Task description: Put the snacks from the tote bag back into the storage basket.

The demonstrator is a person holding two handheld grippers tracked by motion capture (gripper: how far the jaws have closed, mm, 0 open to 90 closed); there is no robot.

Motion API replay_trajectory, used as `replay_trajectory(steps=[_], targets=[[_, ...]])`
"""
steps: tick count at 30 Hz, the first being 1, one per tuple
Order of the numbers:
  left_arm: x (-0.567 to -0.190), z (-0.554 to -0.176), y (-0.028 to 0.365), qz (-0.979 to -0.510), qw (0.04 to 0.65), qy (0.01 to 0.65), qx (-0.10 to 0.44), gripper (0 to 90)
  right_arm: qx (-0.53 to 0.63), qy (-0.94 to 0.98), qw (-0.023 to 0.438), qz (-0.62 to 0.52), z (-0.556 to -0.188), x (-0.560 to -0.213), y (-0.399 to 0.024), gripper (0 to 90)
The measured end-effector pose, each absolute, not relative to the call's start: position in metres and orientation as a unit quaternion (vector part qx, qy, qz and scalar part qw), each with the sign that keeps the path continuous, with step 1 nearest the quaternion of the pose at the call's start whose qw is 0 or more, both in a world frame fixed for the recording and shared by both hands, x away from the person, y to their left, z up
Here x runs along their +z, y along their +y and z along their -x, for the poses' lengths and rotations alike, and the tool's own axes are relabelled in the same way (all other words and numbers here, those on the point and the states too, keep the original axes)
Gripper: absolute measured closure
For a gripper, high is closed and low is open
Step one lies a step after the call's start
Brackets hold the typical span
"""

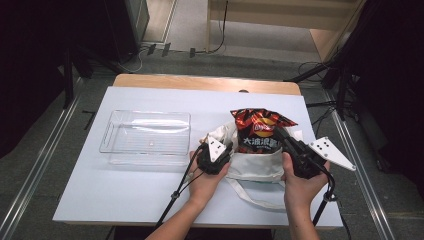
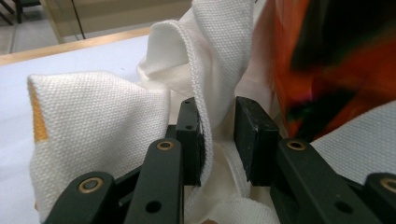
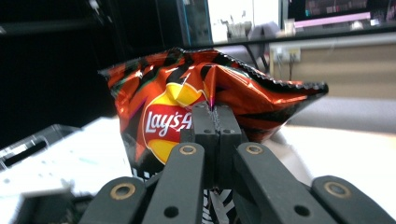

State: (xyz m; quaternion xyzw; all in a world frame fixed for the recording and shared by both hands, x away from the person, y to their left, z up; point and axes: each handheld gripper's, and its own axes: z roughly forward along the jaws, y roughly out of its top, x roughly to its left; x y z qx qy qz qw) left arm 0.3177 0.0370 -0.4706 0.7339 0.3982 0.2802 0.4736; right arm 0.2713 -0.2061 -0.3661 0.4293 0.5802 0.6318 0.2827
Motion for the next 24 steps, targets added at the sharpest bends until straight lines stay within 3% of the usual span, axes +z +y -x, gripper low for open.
replay_trajectory(steps=[5, 13, 19, 24], targets=[[-0.470, -0.318, 0.038, -0.734, 0.475, 0.399, 0.278, 71.3, 0.656, 0.555, 0.277, -0.430, -0.265, -0.350, -0.212, 90.0], [-0.470, -0.318, 0.038, -0.738, 0.474, 0.394, 0.275, 68.0, 0.674, 0.540, 0.316, -0.393, -0.249, -0.314, -0.216, 90.0], [-0.466, -0.311, 0.041, -0.728, 0.502, 0.379, 0.273, 56.6, 0.642, 0.536, 0.348, -0.423, -0.243, -0.333, -0.210, 90.0], [-0.462, -0.306, 0.046, -0.726, 0.506, 0.389, 0.257, 55.4, 0.633, 0.529, 0.362, -0.434, -0.241, -0.338, -0.209, 90.0]])
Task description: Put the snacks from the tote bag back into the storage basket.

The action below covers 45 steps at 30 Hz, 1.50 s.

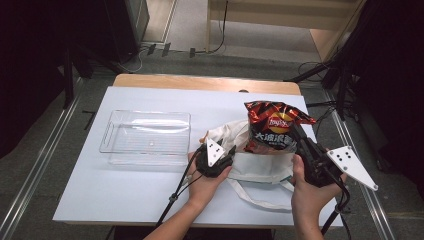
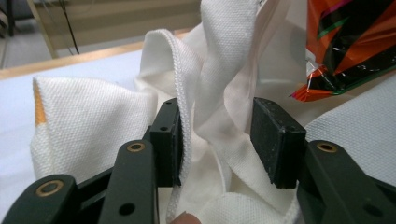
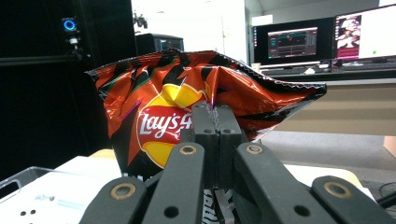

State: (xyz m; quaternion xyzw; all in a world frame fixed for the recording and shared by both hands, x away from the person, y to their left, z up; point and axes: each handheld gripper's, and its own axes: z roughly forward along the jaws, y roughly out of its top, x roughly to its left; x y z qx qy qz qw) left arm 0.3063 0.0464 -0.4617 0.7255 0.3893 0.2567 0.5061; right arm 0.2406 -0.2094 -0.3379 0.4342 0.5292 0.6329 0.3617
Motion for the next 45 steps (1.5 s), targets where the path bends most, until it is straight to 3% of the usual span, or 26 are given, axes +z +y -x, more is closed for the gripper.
replay_trajectory(steps=[12, 33, 45], targets=[[-0.419, -0.280, 0.071, -0.708, 0.547, 0.383, 0.231, 52.4, 0.620, 0.534, 0.376, -0.435, -0.247, -0.340, -0.194, 90.0], [-0.350, -0.266, 0.075, -0.690, 0.605, 0.324, 0.228, 50.1, 0.641, 0.531, 0.345, -0.433, -0.241, -0.336, -0.181, 90.0], [-0.338, -0.278, 0.070, -0.683, 0.609, 0.335, 0.225, 46.8, 0.642, 0.546, 0.334, -0.422, -0.236, -0.341, -0.168, 90.0]])
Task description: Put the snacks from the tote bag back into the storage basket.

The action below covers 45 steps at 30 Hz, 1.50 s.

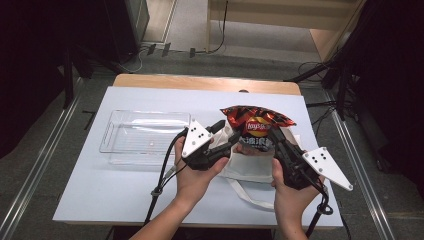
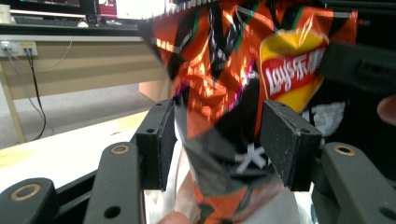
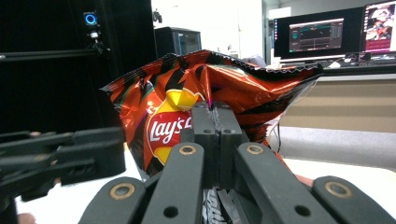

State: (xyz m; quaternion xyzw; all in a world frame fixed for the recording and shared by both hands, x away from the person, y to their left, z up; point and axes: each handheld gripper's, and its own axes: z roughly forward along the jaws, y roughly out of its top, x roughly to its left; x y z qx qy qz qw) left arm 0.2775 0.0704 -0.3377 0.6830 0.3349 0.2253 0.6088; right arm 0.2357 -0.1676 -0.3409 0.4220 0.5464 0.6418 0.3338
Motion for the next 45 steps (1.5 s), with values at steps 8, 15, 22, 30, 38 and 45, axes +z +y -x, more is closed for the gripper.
replay_trajectory(steps=[8, 15, 22, 30, 38, 45], targets=[[-0.336, -0.289, 0.068, -0.678, 0.616, 0.340, 0.215, 44.7, 0.645, 0.553, 0.326, -0.415, -0.233, -0.343, -0.167, 90.0], [-0.332, -0.291, 0.061, -0.674, 0.619, 0.340, 0.215, 60.9, 0.645, 0.551, 0.322, -0.421, -0.233, -0.345, -0.171, 90.0], [-0.331, -0.293, 0.062, -0.677, 0.618, 0.338, 0.213, 87.2, 0.640, 0.557, 0.320, -0.421, -0.233, -0.347, -0.171, 90.0], [-0.318, -0.287, 0.071, -0.672, 0.629, 0.320, 0.223, 90.0, 0.624, 0.568, 0.341, -0.414, -0.232, -0.347, -0.168, 61.1], [-0.310, -0.288, 0.089, -0.663, 0.642, 0.316, 0.221, 90.0, 0.600, 0.586, 0.353, -0.415, -0.234, -0.360, -0.173, 38.8], [-0.302, -0.285, 0.100, -0.661, 0.644, 0.309, 0.228, 90.0, 0.572, 0.608, 0.351, -0.425, -0.232, -0.385, -0.184, 36.2]])
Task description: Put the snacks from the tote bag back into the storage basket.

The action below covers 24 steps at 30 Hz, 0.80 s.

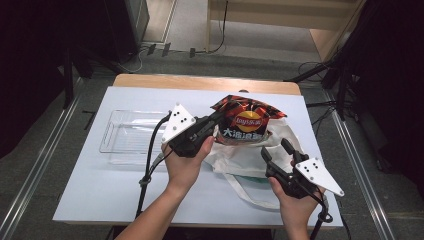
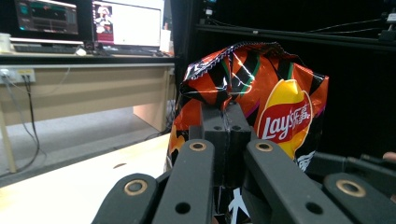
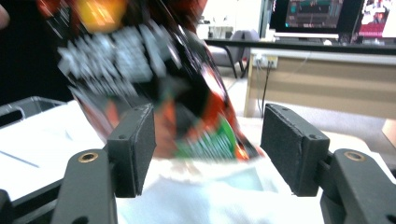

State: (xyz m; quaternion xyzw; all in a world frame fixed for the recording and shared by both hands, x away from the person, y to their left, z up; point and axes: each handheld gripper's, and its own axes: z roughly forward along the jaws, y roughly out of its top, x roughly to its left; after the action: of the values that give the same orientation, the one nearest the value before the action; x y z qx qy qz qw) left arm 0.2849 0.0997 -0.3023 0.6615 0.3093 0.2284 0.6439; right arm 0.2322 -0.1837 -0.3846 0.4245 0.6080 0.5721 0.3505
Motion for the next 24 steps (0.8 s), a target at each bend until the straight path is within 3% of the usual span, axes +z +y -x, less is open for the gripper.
replay_trajectory(steps=[15, 24], targets=[[-0.294, -0.284, 0.128, -0.663, 0.632, 0.314, 0.250, 90.0, 0.496, 0.650, 0.314, -0.482, -0.256, -0.441, -0.199, 34.0], [-0.294, -0.283, 0.151, -0.656, 0.628, 0.328, 0.262, 90.0, 0.480, 0.651, 0.299, -0.506, -0.273, -0.457, -0.207, 29.8]])
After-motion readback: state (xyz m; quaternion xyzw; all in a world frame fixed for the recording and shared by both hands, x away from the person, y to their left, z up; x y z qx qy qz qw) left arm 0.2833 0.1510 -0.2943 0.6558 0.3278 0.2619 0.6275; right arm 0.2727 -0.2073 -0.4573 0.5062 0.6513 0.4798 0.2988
